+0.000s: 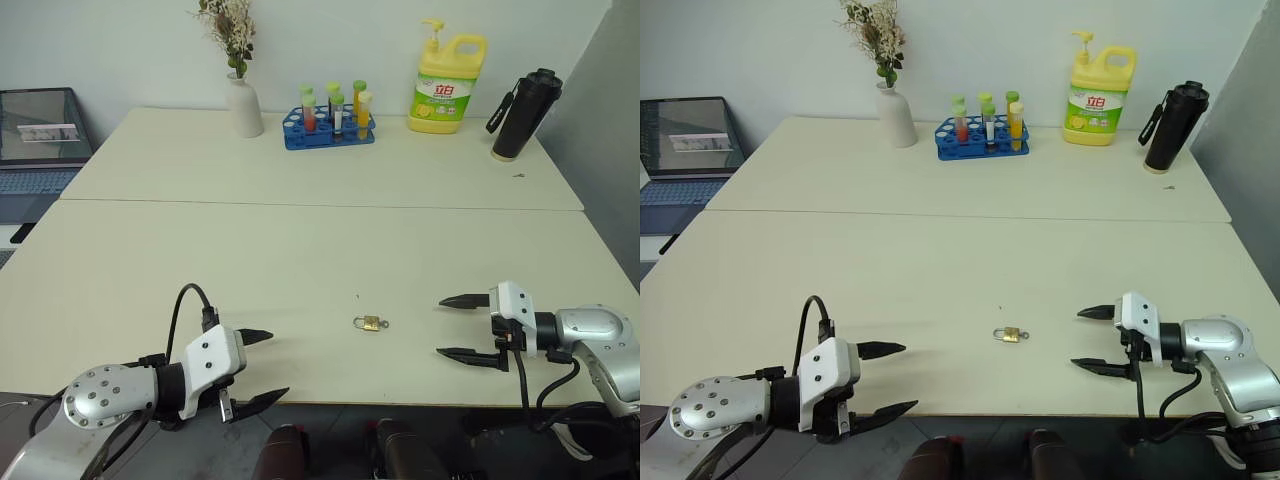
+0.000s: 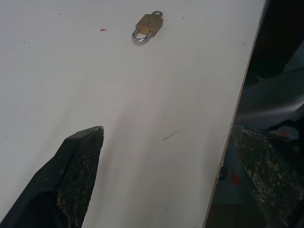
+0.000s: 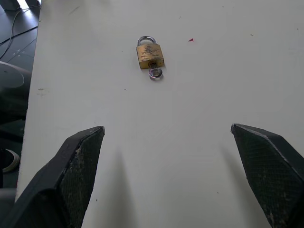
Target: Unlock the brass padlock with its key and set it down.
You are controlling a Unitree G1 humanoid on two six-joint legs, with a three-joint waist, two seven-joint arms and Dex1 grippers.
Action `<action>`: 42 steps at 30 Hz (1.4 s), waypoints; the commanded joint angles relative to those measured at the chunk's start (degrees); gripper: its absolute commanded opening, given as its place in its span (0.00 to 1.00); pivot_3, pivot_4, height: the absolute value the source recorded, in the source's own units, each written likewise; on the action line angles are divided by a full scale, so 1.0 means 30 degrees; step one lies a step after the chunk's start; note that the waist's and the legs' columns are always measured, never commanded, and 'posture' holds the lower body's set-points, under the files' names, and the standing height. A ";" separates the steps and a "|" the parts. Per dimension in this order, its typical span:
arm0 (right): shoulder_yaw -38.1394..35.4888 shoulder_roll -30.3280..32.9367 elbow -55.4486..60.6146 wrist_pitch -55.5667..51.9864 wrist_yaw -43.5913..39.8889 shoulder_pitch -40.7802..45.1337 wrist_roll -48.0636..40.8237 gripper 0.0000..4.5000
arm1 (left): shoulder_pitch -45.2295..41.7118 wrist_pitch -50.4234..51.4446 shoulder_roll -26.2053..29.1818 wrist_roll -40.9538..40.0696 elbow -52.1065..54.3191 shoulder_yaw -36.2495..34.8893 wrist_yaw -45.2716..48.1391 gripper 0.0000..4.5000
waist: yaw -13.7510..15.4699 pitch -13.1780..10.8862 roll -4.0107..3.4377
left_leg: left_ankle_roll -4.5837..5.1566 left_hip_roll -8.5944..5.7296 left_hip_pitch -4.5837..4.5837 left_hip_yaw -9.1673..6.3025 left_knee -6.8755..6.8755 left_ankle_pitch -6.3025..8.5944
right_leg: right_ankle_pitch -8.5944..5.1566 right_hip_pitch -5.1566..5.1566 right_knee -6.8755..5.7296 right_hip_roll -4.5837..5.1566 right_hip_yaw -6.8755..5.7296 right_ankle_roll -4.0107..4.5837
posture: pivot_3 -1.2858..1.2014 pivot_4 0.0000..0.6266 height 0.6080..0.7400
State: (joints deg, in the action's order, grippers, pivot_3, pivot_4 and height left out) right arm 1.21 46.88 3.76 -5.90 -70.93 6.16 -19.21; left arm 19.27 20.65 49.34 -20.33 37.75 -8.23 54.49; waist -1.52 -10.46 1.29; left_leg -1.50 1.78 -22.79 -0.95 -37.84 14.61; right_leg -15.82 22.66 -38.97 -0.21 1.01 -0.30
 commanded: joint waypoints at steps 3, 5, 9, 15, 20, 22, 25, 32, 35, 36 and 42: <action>-0.0074 0.0088 0.1091 -0.0342 0.0166 0.0422 -0.0075 1.00 | -0.0345 -0.0497 -0.0157 -0.0059 0.0456 -0.0221 -0.0191 0.99 | 0.0005 0.0000 0.0001 | 0.0000 0.0000 -0.0001 -0.0003 0.0000 0.0000 | 0.0000 0.0000 0.0000 0.0000 -0.0002 0.0000 | 0.52 0.24 1.00; -0.0029 0.0072 0.1277 -0.0497 0.0243 0.0439 -0.0039 1.00 | -0.0495 -0.0333 -0.0130 0.0005 0.0422 -0.0105 -0.0320 0.99 | 0.0005 0.0000 0.0000 | 0.0001 -0.0002 -0.0001 -0.0002 0.0000 0.0000 | 0.0000 -0.0001 0.0000 0.0000 -0.0001 0.0001 | 0.52 0.24 1.00; 0.0041 0.0060 0.1489 -0.0753 0.0389 0.0500 0.0002 1.00 | -0.0806 -0.0299 -0.0221 0.0033 0.0323 0.0120 -0.0534 0.99 | 0.0003 0.0000 0.0000 | 0.0001 -0.0001 -0.0001 -0.0004 0.0000 0.0000 | 0.0000 -0.0001 0.0000 0.0000 -0.0003 0.0000 | 0.52 0.24 1.00; 0.0073 0.0062 0.2069 -0.1597 0.0765 0.0538 -0.0109 1.00 | -0.2123 -0.0146 -0.0406 -0.0994 -0.0104 0.0484 -0.0037 0.99 | 0.0010 0.0000 0.0001 | 0.0000 -0.0003 -0.0002 -0.0004 -0.0005 0.0000 | 0.0001 -0.0004 -0.0002 0.0000 -0.0006 -0.0002 | 0.52 0.24 1.00; -0.0402 -0.0094 0.3708 -0.3800 0.1903 0.0216 -0.0919 1.00 | -0.3866 -0.1604 -0.0556 0.0610 -0.1390 0.2321 0.0386 0.99 | 0.0021 0.0000 -0.0003 | 0.0000 -0.0006 0.0002 -0.0002 -0.0003 0.0000 | 0.0001 -0.0005 -0.0003 -0.0010 0.0000 -0.0002 | 0.52 0.24 1.00; -0.0690 0.0073 0.4534 -0.5155 0.2470 0.0005 -0.1287 1.00 | -0.4865 -0.1594 -0.0880 0.0975 -0.1980 0.3266 0.0362 0.99 | 0.0037 0.0000 -0.0002 | 0.0000 -0.0008 -0.0003 -0.0007 -0.0008 -0.0001 | 0.0002 -0.0004 -0.0006 -0.0017 -0.0005 -0.0002 | 0.52 0.24 1.00; -0.1256 0.0589 0.5908 -0.6976 0.2987 -0.0447 -0.2041 1.00 | -0.6564 -0.1323 -0.1571 0.1458 -0.3147 0.4673 0.0412 0.99 | 0.0085 0.0000 -0.0004 | 0.0000 -0.0011 -0.0004 -0.0005 -0.0009 0.0000 | 0.0003 -0.0010 -0.0002 -0.0017 0.0001 -0.0006 | 0.52 0.24 1.00; -0.2229 0.1329 0.8501 -0.9038 0.3881 -0.1726 -0.3015 1.00 | -1.0749 -0.1365 -0.4034 0.3040 -0.6608 0.8187 0.0578 0.99 | 0.0379 -0.0002 -0.0005 | 0.0000 -0.0030 -0.0011 -0.0001 -0.0023 0.0000 | 0.0013 -0.0014 0.0001 -0.0089 0.0006 -0.0023 | 0.52 0.24 1.00; -0.2416 0.1489 0.9190 -0.9048 0.3980 -0.2272 -0.3022 1.00 | -1.1430 -0.1686 -0.4541 0.3440 -0.7333 0.8737 0.0685 0.99 | 0.0360 -0.0003 -0.0005 | 0.0001 -0.0027 -0.0021 0.0002 -0.0019 0.0000 | 0.0008 -0.0004 0.0003 -0.0097 0.0012 -0.0030 | 0.52 0.24 1.00; -0.2571 0.1572 0.9485 -0.9142 0.4027 -0.2681 -0.3056 1.00 | -1.1816 -0.1751 -0.4819 0.3628 -0.7815 0.9270 0.0966 0.99 | 0.0367 -0.0002 -0.0005 | 0.0001 -0.0028 -0.0021 0.0000 -0.0019 0.0000 | 0.0008 -0.0002 0.0001 -0.0105 0.0010 -0.0030 | 0.52 0.24 1.00; -0.3004 0.1645 1.0525 -0.9852 0.4753 -0.3625 -0.3320 1.00 | -1.3731 -0.2610 -0.6827 0.5320 -1.1032 1.0913 0.0602 0.99 | 0.0465 -0.0001 -0.0006 | 0.0000 -0.0034 -0.0019 -0.0006 -0.0036 -0.0001 | 0.0013 -0.0013 -0.0002 -0.0125 0.0003 -0.0039 | 0.52 0.24 1.00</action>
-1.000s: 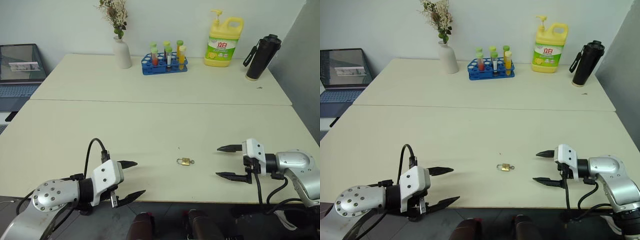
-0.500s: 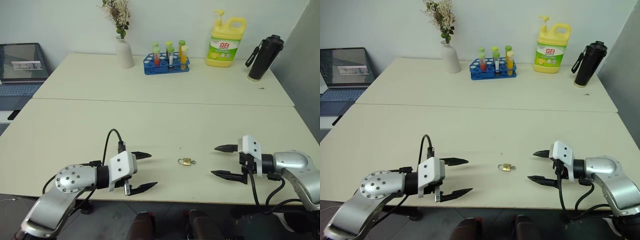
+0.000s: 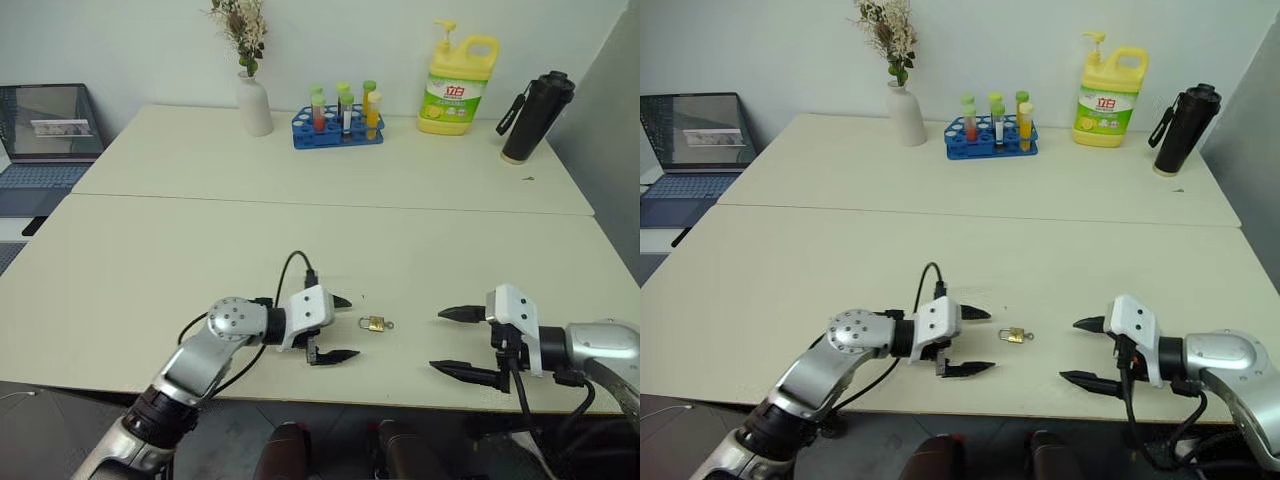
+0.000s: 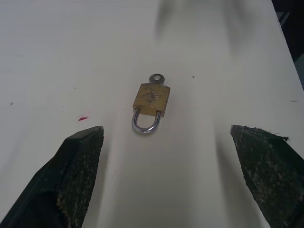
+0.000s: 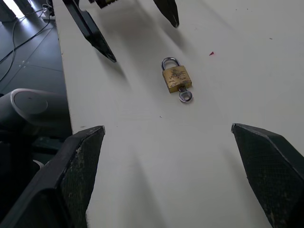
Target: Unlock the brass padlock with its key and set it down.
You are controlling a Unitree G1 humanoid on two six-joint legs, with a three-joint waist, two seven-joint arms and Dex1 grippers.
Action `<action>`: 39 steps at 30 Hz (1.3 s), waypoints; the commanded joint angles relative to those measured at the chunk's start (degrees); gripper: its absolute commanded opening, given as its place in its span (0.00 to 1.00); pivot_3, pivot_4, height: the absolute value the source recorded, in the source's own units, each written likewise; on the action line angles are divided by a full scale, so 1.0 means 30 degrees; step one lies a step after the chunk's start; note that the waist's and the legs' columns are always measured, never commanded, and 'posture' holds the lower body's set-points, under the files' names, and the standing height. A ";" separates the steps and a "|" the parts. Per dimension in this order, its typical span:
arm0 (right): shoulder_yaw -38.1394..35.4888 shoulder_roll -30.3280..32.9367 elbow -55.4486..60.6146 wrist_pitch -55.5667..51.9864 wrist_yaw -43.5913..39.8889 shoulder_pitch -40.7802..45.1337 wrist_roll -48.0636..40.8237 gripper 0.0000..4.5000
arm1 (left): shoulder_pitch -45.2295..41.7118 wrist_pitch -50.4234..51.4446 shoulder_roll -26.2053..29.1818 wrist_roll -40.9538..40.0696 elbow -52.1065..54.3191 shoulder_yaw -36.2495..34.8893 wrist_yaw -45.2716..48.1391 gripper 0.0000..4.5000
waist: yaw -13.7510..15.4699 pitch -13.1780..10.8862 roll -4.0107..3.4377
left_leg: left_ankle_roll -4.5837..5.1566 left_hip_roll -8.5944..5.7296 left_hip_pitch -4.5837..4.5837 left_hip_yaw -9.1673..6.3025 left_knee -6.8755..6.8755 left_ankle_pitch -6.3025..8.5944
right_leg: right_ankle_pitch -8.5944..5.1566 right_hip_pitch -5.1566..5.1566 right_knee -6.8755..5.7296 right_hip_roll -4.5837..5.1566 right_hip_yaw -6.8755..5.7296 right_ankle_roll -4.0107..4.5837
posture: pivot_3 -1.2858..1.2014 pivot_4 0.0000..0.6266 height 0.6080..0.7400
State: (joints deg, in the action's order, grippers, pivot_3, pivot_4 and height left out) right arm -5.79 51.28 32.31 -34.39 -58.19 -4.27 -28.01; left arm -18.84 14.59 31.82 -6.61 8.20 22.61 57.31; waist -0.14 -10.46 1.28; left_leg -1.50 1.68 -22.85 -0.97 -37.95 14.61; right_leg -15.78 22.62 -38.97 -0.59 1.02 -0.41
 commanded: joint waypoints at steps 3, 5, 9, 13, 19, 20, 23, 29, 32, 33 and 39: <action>-0.0760 0.0236 0.1401 -0.0877 0.0959 -0.0249 -0.0500 1.00 | -0.1795 -0.0824 -0.1984 0.1520 -0.2676 0.1130 -0.0651 0.99 | 0.0008 0.0002 0.0004 | 0.0000 -0.0014 -0.0005 0.0006 -0.0010 0.0000 | 0.0003 -0.0006 0.0001 -0.0004 -0.0004 -0.0006 | 0.52 0.24 1.00; -0.0826 0.0278 0.1552 -0.1111 0.1090 -0.0276 -0.0577 1.00 | -0.1941 -0.1173 -0.2235 0.1764 -0.3227 0.1204 -0.0594 0.99 | -0.0040 0.0002 0.0004 | 0.0000 -0.0016 -0.0005 0.0003 -0.0007 0.0000 | 0.0004 -0.0003 0.0005 -0.0008 0.0009 -0.0007 | 0.52 0.24 1.00; -0.0924 0.0355 0.1791 -0.1441 0.1210 -0.0338 -0.0730 1.00 | -0.2285 -0.1111 -0.2757 0.1815 -0.3924 0.1254 -0.0482 0.99 | 0.0004 0.0005 -0.0002 | 0.0000 -0.0011 -0.0001 -0.0006 -0.0003 0.0000 | 0.0003 -0.0004 0.0003 -0.0021 -0.0006 -0.0006 | 0.52 0.24 1.00; -0.1081 0.0399 0.2011 -0.1713 0.1249 -0.0357 -0.1008 1.00 | -0.2312 -0.0831 -0.2752 0.1793 -0.4038 0.1418 -0.0036 0.99 | 0.0001 0.0006 -0.0001 | 0.0000 -0.0010 0.0004 -0.0007 -0.0007 0.0000 | 0.0004 -0.0018 0.0001 -0.0021 -0.0004 -0.0007 | 0.52 0.24 1.00; -0.1186 0.0416 0.2182 -0.2070 0.1387 -0.0137 -0.1335 1.00 | -0.2222 -0.0196 -0.2619 0.1742 -0.4269 0.1571 0.0735 0.72 | 0.0001 0.0008 -0.0002 | 0.0000 -0.0012 0.0008 -0.0007 -0.0007 0.0000 | 0.0004 -0.0019 0.0002 -0.0022 -0.0003 -0.0007 | 0.52 0.24 1.00; -0.1166 0.0399 0.2201 -0.2147 0.1402 -0.0062 -0.1387 1.00 | -0.2227 -0.0022 -0.2578 0.1777 -0.4320 0.1649 0.0912 0.65 | 0.0000 0.0010 -0.0002 | 0.0000 -0.0012 0.0010 -0.0008 -0.0007 0.0000 | 0.0004 -0.0021 0.0002 -0.0022 -0.0002 -0.0007 | 0.52 0.24 1.00; -0.1170 0.0395 0.2255 -0.2278 0.1432 0.0062 -0.1490 1.00 | -0.2201 0.0084 -0.2524 0.1995 -0.4395 0.1817 0.1084 0.44 | -0.0003 0.0011 0.0001 | 0.0000 -0.0012 0.0033 -0.0008 -0.0007 0.0000 | 0.0003 -0.0055 0.0004 -0.0022 -0.0009 -0.0007 | 0.52 0.24 1.00; -0.1111 0.0422 0.2256 -0.2322 0.1485 0.0250 -0.1572 1.00 | -0.2441 0.0249 -0.2869 0.2354 -0.4825 0.1987 0.0753 0.21 | -0.0003 0.0018 0.0001 | 0.0000 -0.0009 0.0095 -0.0022 -0.0007 0.0000 | 0.0004 -0.0113 0.0009 -0.0021 -0.0009 -0.0010 | 0.52 0.24 1.00; -0.1011 0.0395 0.2257 -0.2328 0.1552 0.0350 -0.1563 1.00 | -0.2563 0.0234 -0.3049 0.2515 -0.4986 0.2110 0.0626 0.21 | 0.0003 0.0020 0.0003 | 0.0000 -0.0010 0.0094 -0.0025 -0.0010 0.0000 | 0.0008 -0.0117 0.0010 -0.0016 -0.0007 -0.0017 | 0.52 0.24 1.00; -0.0985 0.0378 0.2259 -0.2332 0.1580 0.0381 -0.1563 1.00 | -0.2574 0.0247 -0.3109 0.2501 -0.4976 0.2132 0.0632 0.21 | 0.0008 0.0021 0.0004 | -0.0001 -0.0011 0.0094 -0.0025 -0.0011 0.0000 | 0.0009 -0.0118 0.0010 -0.0014 -0.0005 -0.0019 | 0.52 0.24 1.00; -0.0832 0.0288 0.2277 -0.2256 0.1701 0.0495 -0.1486 1.00 | -0.2533 -0.0204 -0.3204 0.2410 -0.4948 0.1987 0.0559 0.21 | 0.0030 0.0023 0.0003 | 0.0000 -0.0010 0.0090 -0.0039 -0.0014 -0.0001 | 0.0009 -0.0123 0.0014 0.0009 -0.0008 -0.0022 | 0.52 0.24 1.00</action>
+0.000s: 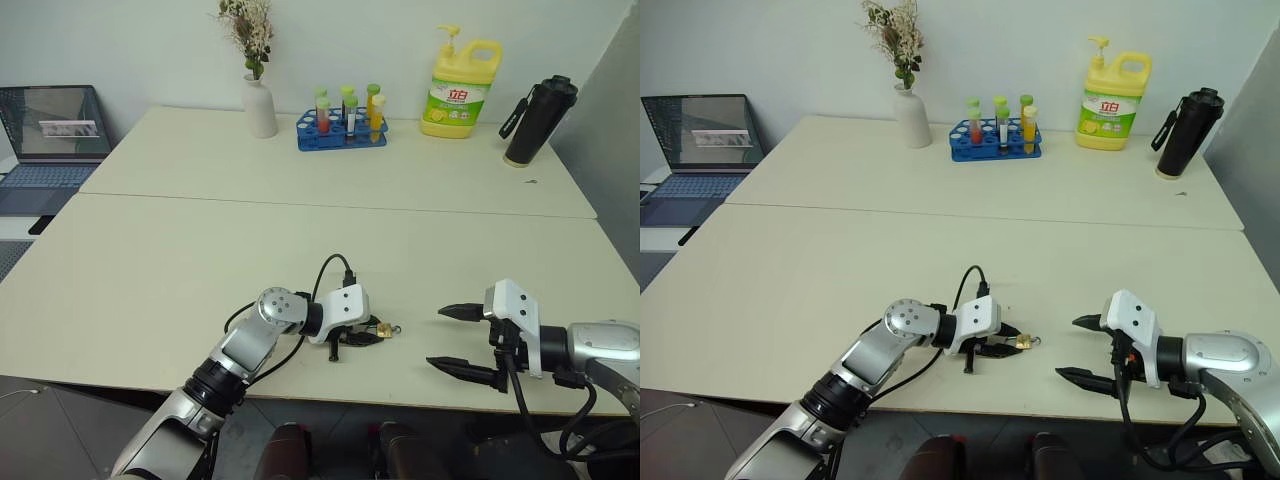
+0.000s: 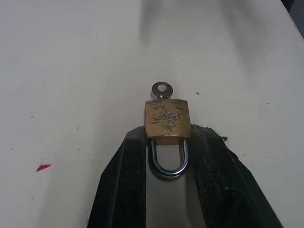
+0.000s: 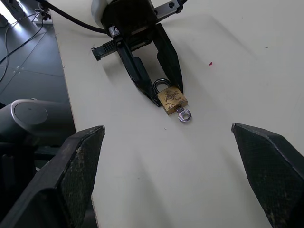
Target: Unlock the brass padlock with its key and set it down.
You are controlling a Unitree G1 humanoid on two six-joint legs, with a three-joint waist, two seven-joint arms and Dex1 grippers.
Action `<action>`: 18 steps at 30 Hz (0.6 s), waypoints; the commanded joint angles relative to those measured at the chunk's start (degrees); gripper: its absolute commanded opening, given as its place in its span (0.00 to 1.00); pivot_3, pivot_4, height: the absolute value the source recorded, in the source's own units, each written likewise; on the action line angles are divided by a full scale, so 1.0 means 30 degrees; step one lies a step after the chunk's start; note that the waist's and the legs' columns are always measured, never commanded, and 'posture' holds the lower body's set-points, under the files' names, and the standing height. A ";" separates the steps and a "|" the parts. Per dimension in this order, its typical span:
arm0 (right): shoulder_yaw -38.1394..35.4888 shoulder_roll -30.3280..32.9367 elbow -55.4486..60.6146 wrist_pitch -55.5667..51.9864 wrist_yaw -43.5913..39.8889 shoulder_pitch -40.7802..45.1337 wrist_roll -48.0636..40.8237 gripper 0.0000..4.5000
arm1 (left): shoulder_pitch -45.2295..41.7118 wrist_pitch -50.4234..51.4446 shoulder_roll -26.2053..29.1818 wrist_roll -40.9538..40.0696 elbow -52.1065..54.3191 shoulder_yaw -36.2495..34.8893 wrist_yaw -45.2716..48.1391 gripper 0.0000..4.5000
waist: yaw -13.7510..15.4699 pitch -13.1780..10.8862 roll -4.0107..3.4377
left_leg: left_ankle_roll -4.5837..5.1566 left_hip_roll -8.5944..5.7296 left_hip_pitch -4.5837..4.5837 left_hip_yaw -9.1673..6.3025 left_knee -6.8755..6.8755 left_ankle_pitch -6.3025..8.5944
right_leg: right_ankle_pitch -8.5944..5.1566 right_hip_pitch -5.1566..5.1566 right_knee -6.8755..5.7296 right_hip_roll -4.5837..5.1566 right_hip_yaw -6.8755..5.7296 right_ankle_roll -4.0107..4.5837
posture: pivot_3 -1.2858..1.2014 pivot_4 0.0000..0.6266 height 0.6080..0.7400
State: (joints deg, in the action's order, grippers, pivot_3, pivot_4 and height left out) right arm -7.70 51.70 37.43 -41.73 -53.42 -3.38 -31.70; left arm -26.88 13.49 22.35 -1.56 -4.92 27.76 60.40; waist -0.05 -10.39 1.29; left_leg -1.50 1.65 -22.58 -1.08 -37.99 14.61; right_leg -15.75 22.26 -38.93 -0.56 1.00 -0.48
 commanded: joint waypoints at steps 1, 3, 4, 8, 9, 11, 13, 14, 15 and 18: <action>-0.0155 0.0101 0.0555 0.0243 0.0135 0.0227 -0.0235 1.00 | 0.0191 -0.0003 -0.0039 0.0621 -0.0507 0.0076 -0.0560 0.21 | 0.0001 0.0000 0.0000 | 0.0000 0.0000 0.0000 -0.0001 0.0000 0.0000 | 0.0000 0.0000 0.0000 0.0000 0.0001 0.0000 | 0.52 0.24 1.00; -0.0087 0.0004 0.0512 0.0390 0.0159 0.0276 -0.0185 1.00 | 0.0342 -0.0652 0.0126 0.0397 -0.0281 -0.0261 -0.0520 0.21 | -0.0001 0.0000 0.0000 | 0.0000 0.0001 -0.0001 -0.0001 0.0000 0.0000 | 0.0000 0.0000 0.0001 0.0002 0.0001 0.0000 | 0.52 0.24 1.00; -0.0064 -0.0036 0.0491 0.0467 0.0163 0.0292 -0.0162 1.00 | 0.0428 -0.1038 0.0243 0.0292 -0.0155 -0.0384 -0.0438 0.21 | -0.0013 -0.0001 0.0000 | 0.0000 0.0002 -0.0001 -0.0001 0.0000 0.0000 | 0.0000 0.0001 0.0001 0.0003 0.0001 0.0000 | 0.52 0.24 1.00; 0.0002 -0.0331 0.0210 0.0939 0.0315 0.0538 -0.0014 1.00 | 0.0905 -0.3185 0.1076 -0.0068 0.0474 -0.1202 -0.0191 0.21 | -0.0053 -0.0003 0.0001 | -0.0001 0.0012 -0.0007 -0.0004 0.0009 0.0000 | -0.0002 0.0013 0.0002 -0.0004 -0.0004 0.0003 | 0.52 0.24 1.00; 0.0009 -0.0429 0.0142 0.1114 0.0362 0.0595 0.0033 1.00 | 0.1025 -0.3826 0.1305 -0.0183 0.0642 -0.1465 -0.0166 0.21 | -0.0110 -0.0003 0.0000 | 0.0000 0.0012 -0.0006 0.0002 0.0009 0.0000 | -0.0002 0.0017 0.0001 -0.0015 0.0002 0.0003 | 0.52 0.24 1.00; 0.0007 -0.0718 -0.0072 0.1474 0.0527 0.0781 0.0103 1.00 | 0.1191 -0.5000 0.1760 -0.0210 0.0787 -0.2097 -0.0532 0.21 | -0.0162 -0.0005 0.0000 | -0.0001 0.0018 -0.0004 0.0001 0.0018 0.0001 | -0.0004 0.0024 0.0001 -0.0034 0.0004 0.0008 | 0.52 0.24 1.00; 0.0108 -0.1024 -0.0343 0.2063 0.0590 0.0999 0.0302 1.00 | 0.1326 -0.7216 0.2068 -0.0251 0.0699 -0.2873 -0.0986 0.21 | -0.0119 -0.0006 0.0001 | -0.0001 0.0025 -0.0007 -0.0020 0.0023 0.0001 | -0.0006 0.0029 -0.0002 -0.0040 -0.0015 0.0014 | 0.52 0.24 1.00; 0.0146 -0.1137 -0.0445 0.2299 0.0604 0.1065 0.0394 1.00 | 0.1386 -0.8043 0.2153 -0.0286 0.0656 -0.3140 -0.1091 0.21 | -0.0076 -0.0006 0.0001 | -0.0001 0.0028 -0.0010 -0.0028 0.0023 0.0001 | -0.0007 0.0029 -0.0002 -0.0041 -0.0022 0.0014 | 0.52 0.24 1.00; 0.0258 -0.1308 -0.0665 0.2730 0.0595 0.1190 0.0642 1.00 | 0.1584 -0.8968 0.2416 -0.0373 0.0896 -0.3480 -0.1119 0.21 | -0.0054 -0.0006 0.0000 | -0.0001 0.0031 -0.0012 -0.0029 0.0023 0.0001 | -0.0007 0.0029 -0.0001 -0.0040 -0.0023 0.0015 | 0.52 0.24 1.00; 0.0557 -0.1655 -0.1203 0.3675 0.0573 0.1432 0.1185 1.00 | 0.2061 -1.0416 0.2957 -0.0620 0.1474 -0.4123 -0.0992 0.21 | -0.0037 -0.0006 0.0000 | -0.0001 0.0038 -0.0020 -0.0012 0.0024 0.0001 | -0.0007 0.0029 0.0011 -0.0012 -0.0009 0.0014 | 0.52 0.24 1.00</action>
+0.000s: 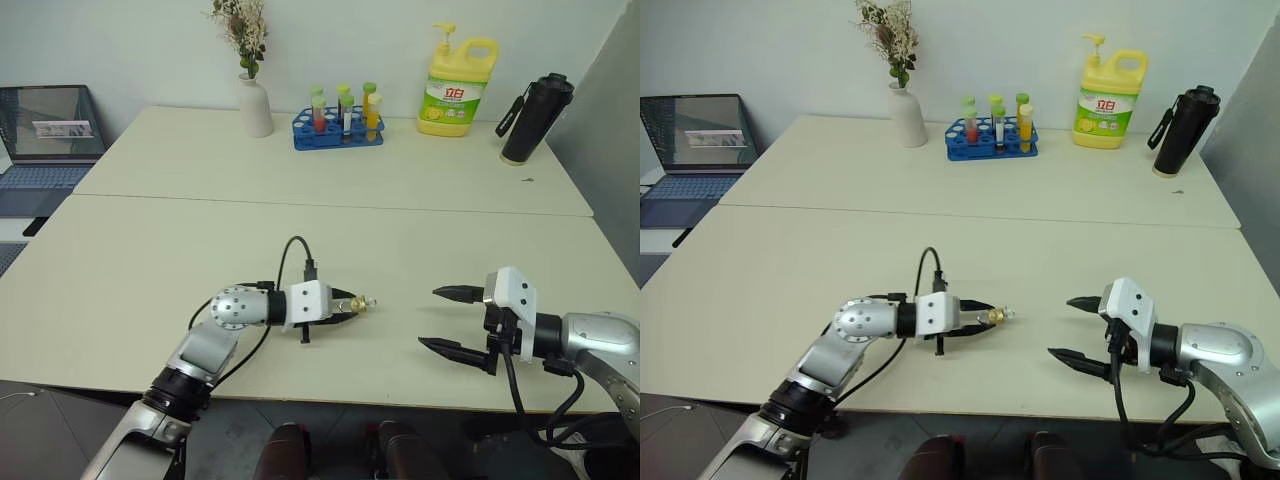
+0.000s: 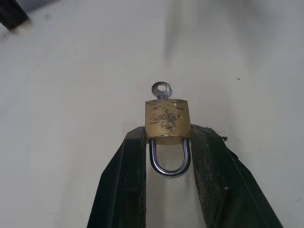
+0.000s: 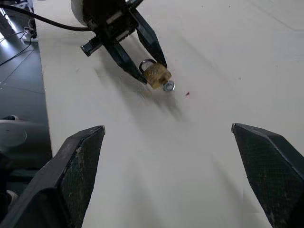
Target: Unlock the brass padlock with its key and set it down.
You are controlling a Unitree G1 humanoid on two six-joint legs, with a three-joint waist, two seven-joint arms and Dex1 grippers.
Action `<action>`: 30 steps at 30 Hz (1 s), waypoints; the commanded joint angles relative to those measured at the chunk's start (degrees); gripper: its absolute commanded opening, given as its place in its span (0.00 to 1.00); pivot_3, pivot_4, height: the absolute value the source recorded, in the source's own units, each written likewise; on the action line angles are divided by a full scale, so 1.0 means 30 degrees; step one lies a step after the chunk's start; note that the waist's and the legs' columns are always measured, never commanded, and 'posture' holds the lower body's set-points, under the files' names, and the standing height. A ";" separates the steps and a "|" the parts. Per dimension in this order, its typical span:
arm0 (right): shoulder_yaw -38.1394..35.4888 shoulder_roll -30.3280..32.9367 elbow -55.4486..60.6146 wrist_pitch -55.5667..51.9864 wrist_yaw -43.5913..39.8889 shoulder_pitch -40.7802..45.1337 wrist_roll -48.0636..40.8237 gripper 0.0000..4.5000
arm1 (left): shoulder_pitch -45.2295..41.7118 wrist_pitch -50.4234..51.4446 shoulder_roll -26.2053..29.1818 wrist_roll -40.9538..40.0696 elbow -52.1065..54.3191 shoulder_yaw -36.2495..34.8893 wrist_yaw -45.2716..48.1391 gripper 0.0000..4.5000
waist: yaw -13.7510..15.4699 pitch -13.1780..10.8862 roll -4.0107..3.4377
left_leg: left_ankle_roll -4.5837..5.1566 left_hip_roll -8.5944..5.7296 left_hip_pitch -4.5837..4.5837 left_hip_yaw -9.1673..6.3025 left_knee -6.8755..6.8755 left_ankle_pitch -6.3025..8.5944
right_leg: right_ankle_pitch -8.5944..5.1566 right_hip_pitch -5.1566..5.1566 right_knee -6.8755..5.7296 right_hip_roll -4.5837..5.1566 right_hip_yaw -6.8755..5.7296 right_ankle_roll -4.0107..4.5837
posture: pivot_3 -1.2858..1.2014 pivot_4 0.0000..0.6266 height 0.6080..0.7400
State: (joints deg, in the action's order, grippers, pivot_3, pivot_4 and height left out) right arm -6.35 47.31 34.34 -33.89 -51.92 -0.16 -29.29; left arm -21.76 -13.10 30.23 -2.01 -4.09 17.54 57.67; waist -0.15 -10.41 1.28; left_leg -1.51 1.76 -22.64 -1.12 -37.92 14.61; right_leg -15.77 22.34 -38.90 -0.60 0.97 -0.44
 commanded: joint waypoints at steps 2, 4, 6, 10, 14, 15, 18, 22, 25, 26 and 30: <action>0.0331 -0.0330 -0.0526 0.1367 -0.0104 0.0562 0.0475 1.00 | 0.0642 -0.2176 0.0808 -0.0629 0.1669 -0.1093 0.0056 0.21 | -0.0005 -0.0003 0.0000 | 0.0000 -0.0008 -0.0008 0.0024 0.0000 0.0000 | 0.0000 0.0001 0.0011 0.0025 0.0011 -0.0001 | 0.52 0.24 1.00; 0.0517 -0.0459 -0.0848 0.1539 -0.0226 0.0804 0.0481 1.00 | 0.0742 -0.2963 0.1190 -0.0587 0.1970 -0.1396 -0.0008 0.21 | -0.0003 -0.0004 0.0000 | 0.0000 -0.0020 -0.0013 0.0025 0.0000 0.0001 | -0.0001 0.0002 0.0013 0.0040 0.0007 -0.0004 | 0.52 0.24 1.00; 0.0716 -0.0553 -0.1185 0.1738 -0.0319 0.1086 0.0549 1.00 | 0.0538 -0.4370 0.1367 0.0062 0.1807 -0.1607 -0.0505 0.21 | 0.0001 -0.0003 -0.0002 | 0.0000 -0.0020 -0.0013 0.0017 -0.0001 0.0000 | -0.0001 0.0001 0.0013 0.0044 -0.0001 -0.0004 | 0.52 0.24 1.00; 0.1134 -0.0833 -0.1731 0.1609 -0.0332 0.1784 0.0290 1.00 | -0.0143 -0.8778 0.1551 0.2523 0.0695 -0.2192 -0.2505 0.21 | 0.0013 -0.0004 -0.0001 | 0.0000 -0.0018 -0.0013 0.0012 -0.0003 0.0000 | -0.0001 0.0001 0.0010 0.0043 -0.0005 -0.0004 | 0.52 0.24 1.00; 0.1248 -0.1232 -0.1817 -0.0046 -0.0264 0.2615 -0.1123 1.00 | -0.0867 -1.3271 0.1867 0.5938 -0.0733 -0.2646 -0.5230 0.21 | 0.0015 -0.0004 -0.0002 | 0.0001 -0.0013 -0.0006 0.0019 0.0000 0.0000 | 0.0001 -0.0001 0.0009 0.0051 0.0008 -0.0005 | 0.52 0.24 1.00; 0.1275 -0.1267 -0.1815 -0.0333 -0.0278 0.2757 -0.1388 1.00 | -0.0950 -1.3750 0.1905 0.6346 -0.0951 -0.2658 -0.5678 0.21 | 0.0017 -0.0003 -0.0002 | 0.0001 -0.0008 -0.0006 0.0018 0.0003 0.0000 | 0.0001 -0.0001 0.0009 0.0066 0.0004 -0.0004 | 0.52 0.24 1.00; 0.1697 -0.1956 -0.2018 -0.1585 -0.0059 0.3883 -0.2512 1.00 | -0.1096 -1.5627 0.2257 0.8006 -0.1220 -0.2873 -0.7114 0.21 | 0.0007 -0.0005 0.0000 | 0.0001 -0.0006 -0.0011 0.0022 0.0010 0.0001 | 0.0001 0.0001 0.0009 0.0074 0.0002 -0.0003 | 0.52 0.24 1.00; 0.1968 -0.3297 -0.2655 -0.3321 0.0646 0.5523 -0.3884 1.00 | -0.1307 -1.6149 0.2439 0.8958 -0.1474 -0.2985 -0.8460 0.21 | 0.0003 -0.0006 -0.0001 | 0.0001 0.0004 -0.0003 0.0019 0.0008 0.0000 | 0.0003 0.0001 -0.0003 0.0079 -0.0005 -0.0003 | 0.52 0.24 1.00; 0.2377 -0.4481 -0.3284 -0.4248 0.1433 0.6602 -0.4302 1.00 | -0.1408 -1.6120 0.2474 0.9448 -0.1521 -0.2944 -0.9224 0.21 | 0.0000 -0.0005 -0.0001 | 0.0001 0.0000 -0.0004 0.0020 0.0007 0.0000 | 0.0003 0.0001 -0.0007 0.0079 -0.0007 -0.0004 | 0.52 0.24 1.00; 0.2410 -0.4828 -0.3475 -0.4490 0.1653 0.6862 -0.4441 1.00 | -0.1409 -1.6020 0.2482 0.9539 -0.1495 -0.2913 -0.9419 0.21 | -0.0001 -0.0006 -0.0001 | 0.0001 0.0004 -0.0004 0.0020 0.0005 0.0000 | 0.0003 0.0001 -0.0007 0.0079 -0.0010 -0.0003 | 0.52 0.24 1.00; 0.2672 -0.5321 -0.3908 -0.5145 0.1743 0.7503 -0.4695 1.00 | -0.1380 -1.5767 0.2618 0.9759 -0.1321 -0.2756 -0.9934 0.21 | 0.0001 -0.0006 -0.0003 | 0.0001 -0.0002 -0.0020 0.0021 0.0007 0.0001 | 0.0004 0.0011 -0.0006 0.0084 -0.0010 -0.0002 | 0.52 0.24 1.00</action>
State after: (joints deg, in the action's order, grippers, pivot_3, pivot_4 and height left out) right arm 1.89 31.30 21.96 -48.84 -46.52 21.19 -41.81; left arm -25.19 -60.41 37.42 27.40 -9.37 10.05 29.38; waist -0.15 -10.43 1.27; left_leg -1.50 1.75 -22.71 -1.06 -37.90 14.61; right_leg -15.76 22.39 -38.92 -0.32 0.94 -0.44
